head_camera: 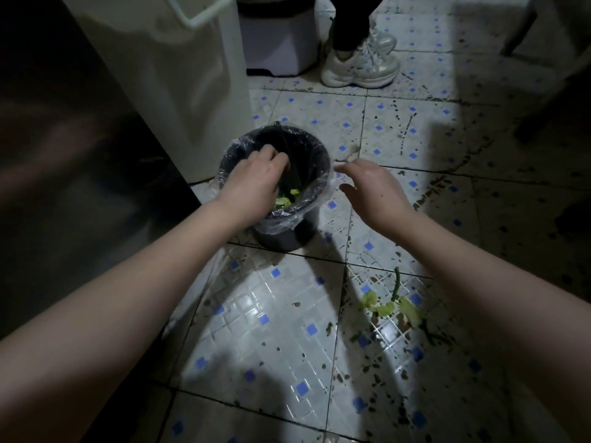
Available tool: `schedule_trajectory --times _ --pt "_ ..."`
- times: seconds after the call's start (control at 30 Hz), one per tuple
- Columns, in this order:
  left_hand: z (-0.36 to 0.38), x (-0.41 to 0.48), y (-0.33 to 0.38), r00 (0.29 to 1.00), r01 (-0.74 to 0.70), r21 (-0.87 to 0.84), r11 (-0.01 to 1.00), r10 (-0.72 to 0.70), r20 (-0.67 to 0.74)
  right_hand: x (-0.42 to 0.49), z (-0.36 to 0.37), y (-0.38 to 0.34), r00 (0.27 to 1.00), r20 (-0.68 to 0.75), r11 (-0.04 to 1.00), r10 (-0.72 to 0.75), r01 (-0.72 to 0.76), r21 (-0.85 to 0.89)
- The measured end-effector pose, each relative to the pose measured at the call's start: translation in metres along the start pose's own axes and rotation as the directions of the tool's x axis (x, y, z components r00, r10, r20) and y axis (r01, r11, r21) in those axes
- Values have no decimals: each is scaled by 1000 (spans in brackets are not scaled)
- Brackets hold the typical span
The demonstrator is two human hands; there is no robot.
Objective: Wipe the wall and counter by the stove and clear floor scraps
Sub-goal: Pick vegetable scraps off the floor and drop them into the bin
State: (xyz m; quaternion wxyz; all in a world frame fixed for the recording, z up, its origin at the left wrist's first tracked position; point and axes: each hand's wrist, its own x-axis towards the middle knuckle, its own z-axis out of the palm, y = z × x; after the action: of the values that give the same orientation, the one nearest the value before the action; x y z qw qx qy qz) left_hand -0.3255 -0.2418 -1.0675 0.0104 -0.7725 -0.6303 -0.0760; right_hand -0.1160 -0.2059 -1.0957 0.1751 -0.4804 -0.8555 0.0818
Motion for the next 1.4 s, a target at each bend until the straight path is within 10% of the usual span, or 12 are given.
schedule_trajectory --times 0.7,1.0,1.4 --pt "92 25 129 933 -325 -50 944 329 143 -174 27 116 869 207 887 449 -461 11" --pt "144 -7 142 806 -502 77 861 434 402 -184 60 113 848 368 904 382 -426 43" --pt "188 -36 122 804 -519 9 854 485 344 -168 79 105 877 416 963 240 -270 14"
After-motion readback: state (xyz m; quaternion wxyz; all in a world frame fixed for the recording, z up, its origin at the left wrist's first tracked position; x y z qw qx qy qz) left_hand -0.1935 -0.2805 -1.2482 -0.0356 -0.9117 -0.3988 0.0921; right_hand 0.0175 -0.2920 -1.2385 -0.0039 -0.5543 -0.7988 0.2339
